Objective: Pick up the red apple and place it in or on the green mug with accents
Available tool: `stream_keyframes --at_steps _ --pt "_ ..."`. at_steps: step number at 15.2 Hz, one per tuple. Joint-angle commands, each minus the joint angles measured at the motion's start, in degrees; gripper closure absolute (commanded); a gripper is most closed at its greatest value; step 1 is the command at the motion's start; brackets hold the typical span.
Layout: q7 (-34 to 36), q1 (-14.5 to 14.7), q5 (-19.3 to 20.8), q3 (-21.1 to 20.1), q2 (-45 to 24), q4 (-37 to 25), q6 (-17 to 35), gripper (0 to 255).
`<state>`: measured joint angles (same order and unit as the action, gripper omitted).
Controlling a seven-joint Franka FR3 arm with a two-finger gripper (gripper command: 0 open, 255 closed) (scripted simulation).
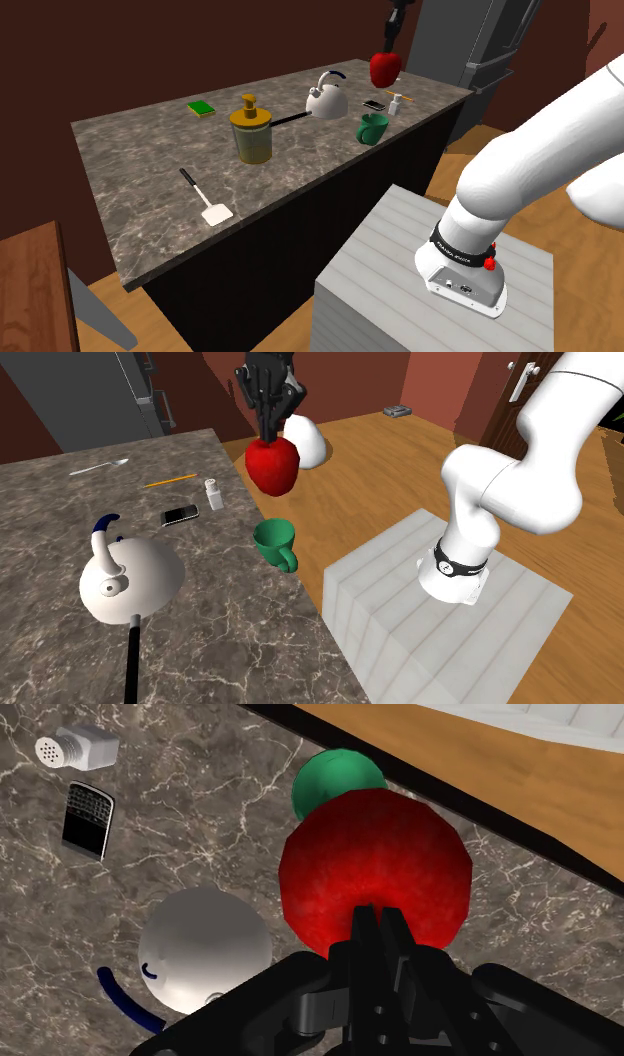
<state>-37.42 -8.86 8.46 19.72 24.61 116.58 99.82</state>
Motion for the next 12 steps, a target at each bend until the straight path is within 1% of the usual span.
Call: stream_keyframes --at_steps 1,12 --pt "-0.15 -0.14 0.18 0.25 0.25 1.67 1.44 255" --pt "0.20 -0.58 0.91 1.02 0.77 10.54 9.80 255"
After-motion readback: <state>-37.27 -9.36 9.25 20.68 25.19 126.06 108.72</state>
